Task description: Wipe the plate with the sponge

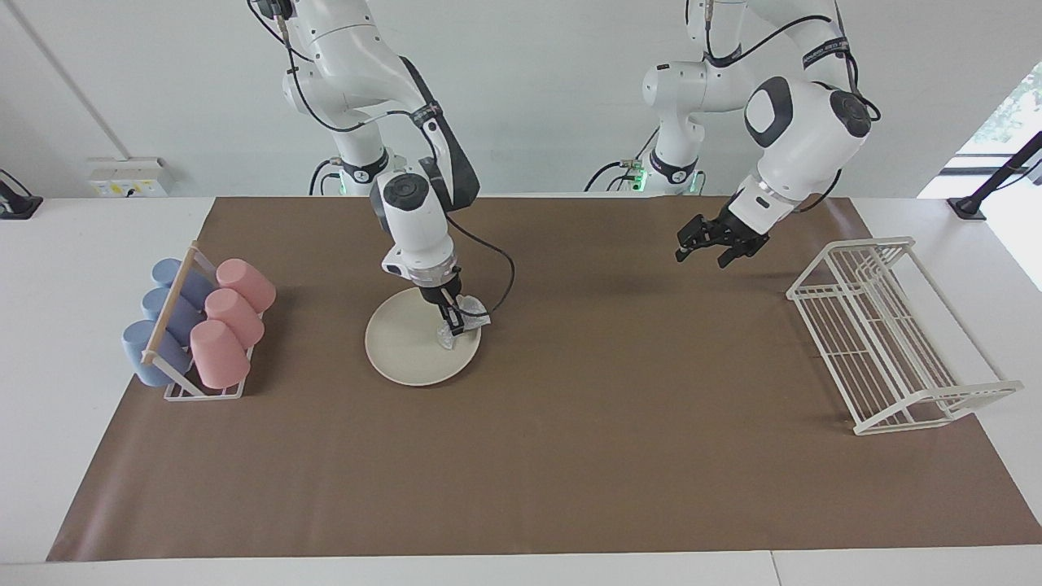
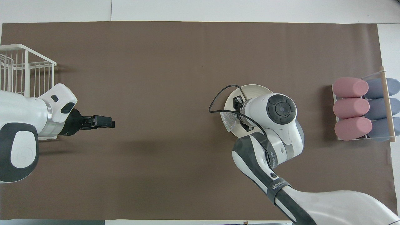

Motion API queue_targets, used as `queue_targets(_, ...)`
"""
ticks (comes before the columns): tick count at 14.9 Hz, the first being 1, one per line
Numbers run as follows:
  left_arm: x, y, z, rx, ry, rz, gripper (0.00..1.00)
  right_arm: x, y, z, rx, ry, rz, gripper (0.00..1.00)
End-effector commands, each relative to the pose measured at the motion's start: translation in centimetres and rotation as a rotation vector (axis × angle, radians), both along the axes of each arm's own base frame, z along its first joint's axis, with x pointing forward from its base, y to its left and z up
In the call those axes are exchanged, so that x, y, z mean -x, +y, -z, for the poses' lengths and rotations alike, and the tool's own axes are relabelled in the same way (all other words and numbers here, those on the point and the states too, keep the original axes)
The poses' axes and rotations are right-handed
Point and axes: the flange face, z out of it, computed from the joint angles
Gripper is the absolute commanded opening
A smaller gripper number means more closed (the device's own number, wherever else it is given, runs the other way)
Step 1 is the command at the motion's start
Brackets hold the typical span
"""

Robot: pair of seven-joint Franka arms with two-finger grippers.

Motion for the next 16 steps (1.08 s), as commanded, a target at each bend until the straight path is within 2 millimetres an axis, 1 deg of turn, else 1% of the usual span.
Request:
queue_targets(1, -0.3, -0.2, -0.1, -0.008, -0.010, -0.016, 1.00, -2.6, 1.9, -6.6, -0.006, 0.039, 0.042, 0.00)
queue_targets(2, -0.3, 0.0, -0.2, 0.024, -0.002, -0.037, 1.00, -2.6, 3.5, -8.8, -0.008, 0.047, 0.058, 0.00)
queue_targets(3, -0.4, -0.4, -0.6, 0.154, 0.015, -0.105, 1.00, -2.4, 5.0, -10.8, -0.014, 0.050, 0.073, 0.00)
queue_targets(4, -0.5, -0.8, -0.9, 0.245, 0.025, -0.150, 1.00, -2.2, 6.2, -12.2, -0.015, 0.055, 0.096, 0.00)
queue_targets(6, -0.7, -1.7, -1.4, 0.390, 0.036, -0.206, 1.00, -0.8, 9.3, -14.5, -0.023, 0.063, 0.137, 0.00)
queue_targets(9, -0.3, -3.1, -2.2, 0.574, 0.008, -0.179, 1.00, 1.1, 13.0, -18.7, -0.030, 0.072, 0.193, 0.00)
queue_targets(10, -0.2, -3.6, -2.3, 0.630, 0.007, -0.179, 1.00, 2.0, 14.5, -19.7, -0.028, 0.075, 0.203, 0.00)
queue_targets(11, 0.1, -3.9, -2.6, 0.688, -0.006, -0.182, 1.00, 3.1, 16.6, -20.1, -0.030, 0.080, 0.219, 0.00)
queue_targets(12, 0.9, -4.7, -2.3, 0.738, -0.016, -0.160, 1.00, 4.4, 18.3, -20.1, -0.033, 0.083, 0.235, 0.00)
queue_targets(13, 1.7, -4.9, -2.1, 0.802, -0.027, -0.157, 1.00, 5.1, 19.2, -20.1, -0.036, 0.083, 0.249, 0.00)
queue_targets(14, 2.2, -5.3, -2.2, 0.867, -0.029, -0.151, 1.00, 5.5, 19.5, -20.2, -0.037, 0.083, 0.255, 0.00)
queue_targets(16, 2.7, -5.3, -2.1, 0.955, -0.031, -0.097, 1.00, 5.5, 19.7, -20.1, -0.040, 0.083, 0.260, 0.00)
